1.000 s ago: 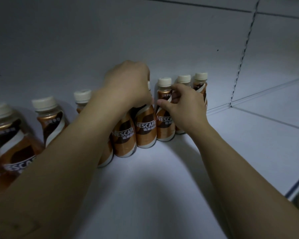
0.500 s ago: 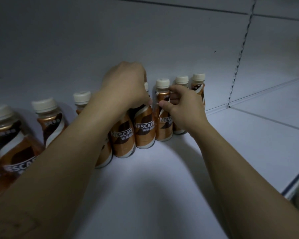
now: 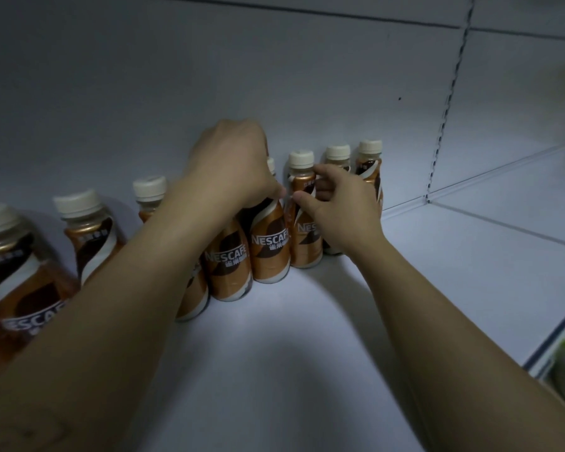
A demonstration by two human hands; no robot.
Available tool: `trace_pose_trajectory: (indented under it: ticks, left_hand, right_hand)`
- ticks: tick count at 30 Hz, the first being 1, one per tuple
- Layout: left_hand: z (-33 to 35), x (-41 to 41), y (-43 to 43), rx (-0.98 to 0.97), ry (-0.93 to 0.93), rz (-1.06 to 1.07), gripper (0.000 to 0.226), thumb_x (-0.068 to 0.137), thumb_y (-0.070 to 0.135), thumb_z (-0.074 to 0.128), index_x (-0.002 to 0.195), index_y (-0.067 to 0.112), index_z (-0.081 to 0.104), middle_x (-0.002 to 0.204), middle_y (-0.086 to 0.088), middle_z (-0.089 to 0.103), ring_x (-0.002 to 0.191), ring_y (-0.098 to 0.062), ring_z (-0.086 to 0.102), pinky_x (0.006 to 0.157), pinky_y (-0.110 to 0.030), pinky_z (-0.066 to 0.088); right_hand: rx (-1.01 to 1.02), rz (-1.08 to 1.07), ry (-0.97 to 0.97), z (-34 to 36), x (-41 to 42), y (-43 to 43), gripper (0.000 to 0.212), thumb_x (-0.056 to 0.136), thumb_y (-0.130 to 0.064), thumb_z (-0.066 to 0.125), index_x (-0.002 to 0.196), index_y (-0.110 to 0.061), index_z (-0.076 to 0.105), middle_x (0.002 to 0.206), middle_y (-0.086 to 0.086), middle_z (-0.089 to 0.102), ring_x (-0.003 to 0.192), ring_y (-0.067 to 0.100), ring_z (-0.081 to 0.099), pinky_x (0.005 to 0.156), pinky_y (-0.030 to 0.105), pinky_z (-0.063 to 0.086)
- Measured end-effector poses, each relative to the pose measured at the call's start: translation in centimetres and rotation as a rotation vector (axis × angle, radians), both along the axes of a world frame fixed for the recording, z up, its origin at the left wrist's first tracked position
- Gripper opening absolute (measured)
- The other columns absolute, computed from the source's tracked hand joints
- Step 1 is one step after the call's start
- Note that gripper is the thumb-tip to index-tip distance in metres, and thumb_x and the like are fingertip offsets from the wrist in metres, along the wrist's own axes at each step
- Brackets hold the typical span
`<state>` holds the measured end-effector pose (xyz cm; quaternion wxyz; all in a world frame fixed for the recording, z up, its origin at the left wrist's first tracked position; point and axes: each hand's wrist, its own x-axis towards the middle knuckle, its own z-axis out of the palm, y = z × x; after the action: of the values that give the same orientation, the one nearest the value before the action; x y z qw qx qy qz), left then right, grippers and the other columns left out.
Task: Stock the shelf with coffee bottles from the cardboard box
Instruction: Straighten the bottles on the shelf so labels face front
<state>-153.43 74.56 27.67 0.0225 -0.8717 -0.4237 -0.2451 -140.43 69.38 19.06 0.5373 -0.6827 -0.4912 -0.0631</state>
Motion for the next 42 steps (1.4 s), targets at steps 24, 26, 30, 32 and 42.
trace_pose_trajectory:
  ticks: [24,26,30,32,42]
  left_hand:
    - [1.5,3.4,-1.6,0.130,-0.054,-0.165,0.065,0.075,0.054,0.067,0.131,0.025,0.051,0.124,-0.004,0.057,0.104,-0.025,0.056,0.078,-0.036,0.048]
    - [2.2,4.9,-1.8,0.063,0.009,-0.161,0.060,0.076,0.050,0.068,0.128,0.024,0.054,0.123,-0.005,0.058,0.104,-0.026,0.056,0.076,-0.035,0.044]
    - [2.0,7.9,-1.4,-0.022,0.054,-0.169,0.044,0.080,0.032,0.068,0.122,0.021,0.058,0.117,-0.007,0.061,0.097,-0.027,0.059,0.082,-0.038,0.050]
    - [1.3,9.2,-1.2,-0.028,0.075,-0.180,0.037,0.082,0.022,0.067,0.118,0.020,0.061,0.115,-0.008,0.062,0.092,-0.027,0.061,0.083,-0.040,0.052]
    - [0.0,10.2,0.0,0.030,0.006,-0.269,0.036,0.080,0.016,0.071,0.114,0.021,0.063,0.110,-0.007,0.065,0.094,-0.026,0.060,0.076,-0.034,0.049]
  right_hand:
    - [0.157,-0.210,0.042,6.3,4.5,-1.4,0.023,0.083,-0.036,0.062,0.103,-0.026,0.068,0.091,-0.014,0.068,0.086,0.008,0.065,0.080,0.034,0.055]
    - [0.181,-0.299,0.057,5.9,5.8,-1.3,0.025,0.084,-0.036,0.061,0.106,-0.026,0.066,0.098,-0.012,0.067,0.092,0.010,0.063,0.084,0.034,0.052]
    - [0.151,-0.346,0.122,2.0,8.7,-1.3,0.043,0.083,-0.048,0.063,0.119,-0.024,0.059,0.115,-0.006,0.062,0.090,0.009,0.061,0.077,0.030,0.047]
    - [0.074,-0.267,0.137,0.4,9.8,-0.9,0.055,0.080,-0.054,0.064,0.125,-0.022,0.055,0.121,-0.003,0.059,0.096,0.009,0.059,0.077,0.026,0.044]
    - [-0.082,-0.110,0.109,-1.3,10.8,0.2,0.045,0.075,-0.049,0.072,0.112,-0.025,0.065,0.100,0.001,0.064,0.085,0.013,0.061,0.067,0.024,0.047]
